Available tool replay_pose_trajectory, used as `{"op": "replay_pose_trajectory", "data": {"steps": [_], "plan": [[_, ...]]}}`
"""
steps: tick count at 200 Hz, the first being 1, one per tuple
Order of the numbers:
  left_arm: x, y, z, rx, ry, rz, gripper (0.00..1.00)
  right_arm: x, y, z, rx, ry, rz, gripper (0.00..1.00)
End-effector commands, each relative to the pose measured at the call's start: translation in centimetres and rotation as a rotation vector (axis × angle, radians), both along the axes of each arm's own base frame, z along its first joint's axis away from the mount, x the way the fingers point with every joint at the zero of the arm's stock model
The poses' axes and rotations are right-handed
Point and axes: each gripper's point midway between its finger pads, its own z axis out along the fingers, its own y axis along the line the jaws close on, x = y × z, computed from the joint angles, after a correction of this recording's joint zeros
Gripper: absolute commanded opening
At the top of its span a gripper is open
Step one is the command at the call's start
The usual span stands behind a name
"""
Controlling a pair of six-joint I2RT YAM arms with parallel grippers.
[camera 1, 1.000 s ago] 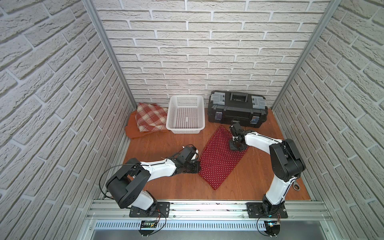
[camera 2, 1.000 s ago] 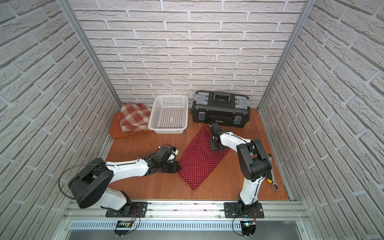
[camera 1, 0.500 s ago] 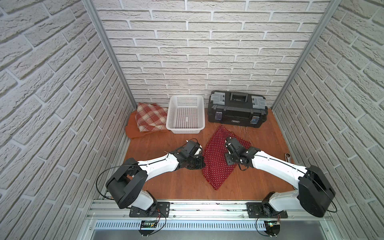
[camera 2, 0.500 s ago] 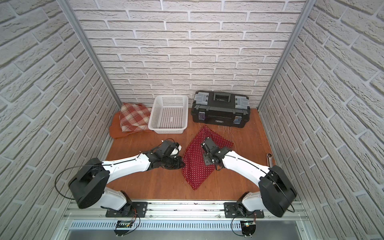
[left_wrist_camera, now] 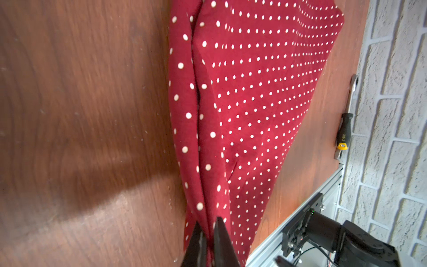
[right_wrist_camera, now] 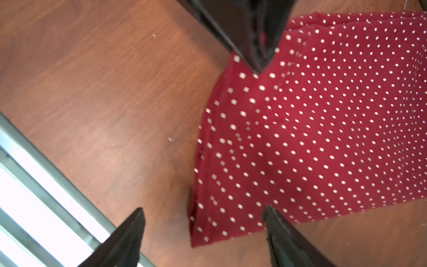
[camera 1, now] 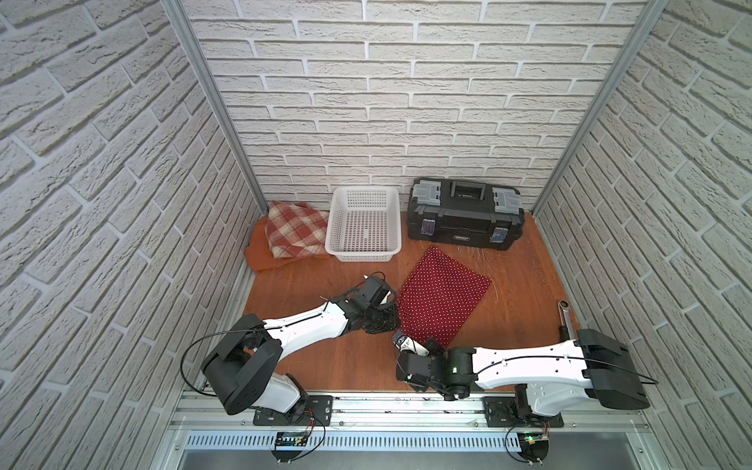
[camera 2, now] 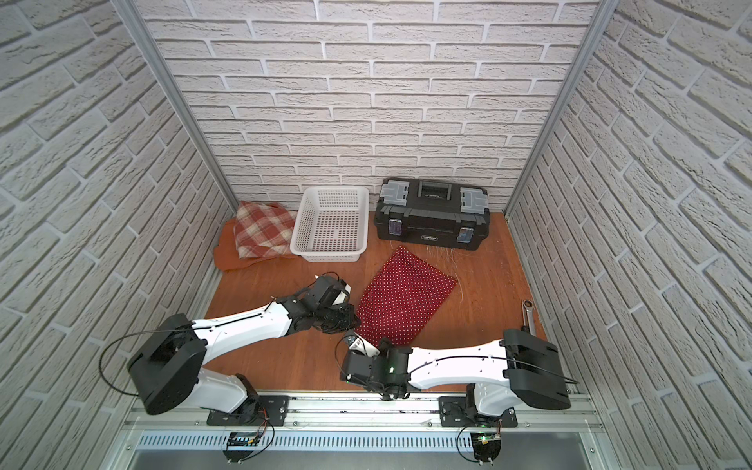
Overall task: Roll up the skirts
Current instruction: Adjust the skirt at the center of the board.
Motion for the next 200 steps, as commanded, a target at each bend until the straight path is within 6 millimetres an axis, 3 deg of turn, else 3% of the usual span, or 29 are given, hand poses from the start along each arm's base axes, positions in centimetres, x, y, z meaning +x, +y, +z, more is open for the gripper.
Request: {"op": "replay_pose_trajectory", "data": {"steps": [1,58,95,147,200], "plan": [[0.1,0.1,1.2,-0.032,-0.028,0.026,0.0,1.2,1.0,0.7,0.014,-0.084,-0.023,0.86],[-0.3,-0.1,0.8,-0.045,-0.02,0.036,0.0,2.8,1.4,-1.0,-0.114,-0.12,-0.061,0.88],[-0.6,0.1,0.5,-0.046,-0.012,0.049,0.0,4.4,-0.6,-1.5,-0.163,-0.165,-0.163,0.88],[-0.8,0.5,0.5,-0.056,-0.009,0.071,0.0,5.4,-0.8,-3.2,-0.218,-0.146,-0.176,0.88],[-1.4,0.7,0.0,-0.051,0.004,0.082,0.0,6.9,-3.0,-3.8,-0.263,-0.158,-0.244,0.84]]}}
